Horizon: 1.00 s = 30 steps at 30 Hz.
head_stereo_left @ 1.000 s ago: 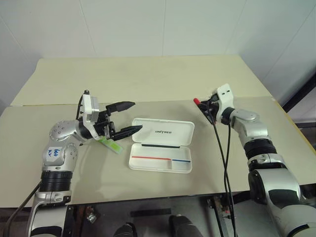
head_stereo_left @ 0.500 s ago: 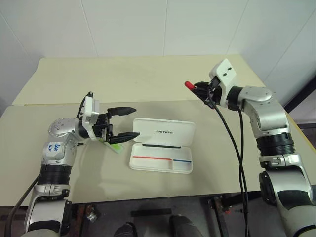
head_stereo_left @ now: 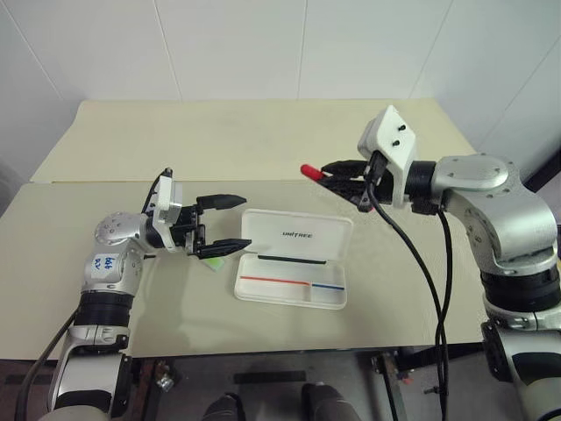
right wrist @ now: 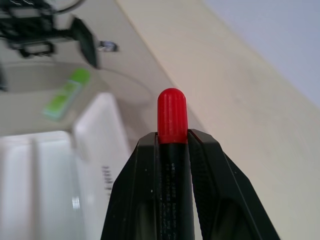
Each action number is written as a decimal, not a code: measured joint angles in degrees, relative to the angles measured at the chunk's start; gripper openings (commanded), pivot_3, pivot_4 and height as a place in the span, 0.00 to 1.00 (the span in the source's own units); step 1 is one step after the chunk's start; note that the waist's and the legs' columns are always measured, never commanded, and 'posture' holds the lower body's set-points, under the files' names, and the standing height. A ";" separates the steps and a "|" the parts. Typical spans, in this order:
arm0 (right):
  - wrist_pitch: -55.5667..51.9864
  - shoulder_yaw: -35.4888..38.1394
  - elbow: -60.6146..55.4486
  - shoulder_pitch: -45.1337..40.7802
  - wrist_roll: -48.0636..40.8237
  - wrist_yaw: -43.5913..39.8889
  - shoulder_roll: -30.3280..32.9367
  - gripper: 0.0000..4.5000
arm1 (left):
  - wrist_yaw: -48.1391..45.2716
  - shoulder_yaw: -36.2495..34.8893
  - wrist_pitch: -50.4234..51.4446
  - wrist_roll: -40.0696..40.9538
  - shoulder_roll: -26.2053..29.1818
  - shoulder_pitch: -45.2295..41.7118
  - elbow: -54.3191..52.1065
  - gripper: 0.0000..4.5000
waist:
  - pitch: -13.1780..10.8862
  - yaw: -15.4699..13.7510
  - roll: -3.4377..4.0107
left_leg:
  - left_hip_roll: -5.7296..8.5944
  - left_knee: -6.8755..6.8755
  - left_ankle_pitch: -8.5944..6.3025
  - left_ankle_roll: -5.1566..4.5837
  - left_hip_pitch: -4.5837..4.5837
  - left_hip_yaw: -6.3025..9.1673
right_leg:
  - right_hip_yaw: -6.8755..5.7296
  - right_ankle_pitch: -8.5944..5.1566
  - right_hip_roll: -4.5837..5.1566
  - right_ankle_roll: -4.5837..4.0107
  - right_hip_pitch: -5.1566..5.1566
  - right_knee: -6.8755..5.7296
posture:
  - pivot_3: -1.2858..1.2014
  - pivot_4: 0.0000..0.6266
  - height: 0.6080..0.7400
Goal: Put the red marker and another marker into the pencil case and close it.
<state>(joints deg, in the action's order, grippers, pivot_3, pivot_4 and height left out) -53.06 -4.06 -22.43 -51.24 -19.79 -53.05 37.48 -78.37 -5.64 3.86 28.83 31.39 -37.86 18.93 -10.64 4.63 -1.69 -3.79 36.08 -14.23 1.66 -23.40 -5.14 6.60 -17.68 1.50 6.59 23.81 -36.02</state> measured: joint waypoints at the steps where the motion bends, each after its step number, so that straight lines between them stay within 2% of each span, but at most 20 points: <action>1: -2.24 0.02 -2.21 0.00 -1.72 0.40 -0.13 0.12 | -0.23 0.02 -0.25 -0.02 -0.02 0.00 0.06 1.00 | 0.00 0.01 0.00 | -0.01 0.00 0.00 0.00 0.00 0.01 | -0.01 -0.01 0.00 -0.01 0.00 -0.01 | 0.52 0.24 1.00; 6: -10.78 0.02 -9.95 0.48 -8.48 2.71 -0.55 0.12 | -2.22 0.15 -1.40 -0.19 -0.17 0.04 2.40 1.00 | 0.00 -0.01 -0.04 | 0.00 0.02 -0.01 -0.01 0.00 0.02 | -0.03 -0.03 0.01 -0.05 0.00 0.00 | 0.52 0.24 1.00; 12: -12.36 -3.63 -11.53 2.37 -10.44 5.72 -1.49 0.12 | -5.49 1.14 -3.16 -1.91 0.61 0.57 3.51 1.00 | 0.01 0.18 -0.06 | 0.00 0.00 -0.02 -0.04 -0.01 0.02 | -0.03 -0.05 0.00 -0.09 0.02 0.01 | 0.52 0.24 1.00; 19: -4.58 -17.53 -6.98 3.86 -4.19 6.11 -2.07 0.12 | -6.38 1.79 -4.64 -3.37 1.43 2.74 4.18 1.00 | 0.01 0.11 -0.08 | 0.00 0.08 -0.02 -0.04 -0.13 0.02 | -0.05 -0.07 0.00 -0.13 0.13 -0.05 | 0.52 0.24 1.00; 25: 3.31 -24.81 -0.67 4.18 1.97 3.71 -1.95 0.12 | -4.80 1.17 -4.11 -3.26 2.19 7.03 0.61 1.00 | 0.02 0.16 -0.09 | -0.01 0.08 -0.03 -0.06 -0.15 0.01 | -0.06 -0.07 0.00 -0.13 0.16 -0.08 | 0.52 0.24 1.00; 30: 8.66 -26.99 4.91 2.79 6.52 1.03 -2.08 0.12 | -3.21 0.14 -3.25 -2.75 2.65 8.85 -2.83 1.00 | 0.02 0.13 -0.10 | -0.01 0.17 -0.03 -0.06 -0.15 0.01 | -0.06 -0.08 -0.02 -0.14 0.19 -0.21 | 0.52 0.24 1.00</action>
<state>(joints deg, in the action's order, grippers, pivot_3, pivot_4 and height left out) -44.40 -31.06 -17.53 -48.45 -13.27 -52.02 35.40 -81.58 -5.49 0.61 26.08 34.03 -29.01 16.10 -10.63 4.76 -1.78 -3.81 36.25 -14.26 1.60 -23.54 -5.13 6.54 -17.76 1.48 6.45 24.01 -36.23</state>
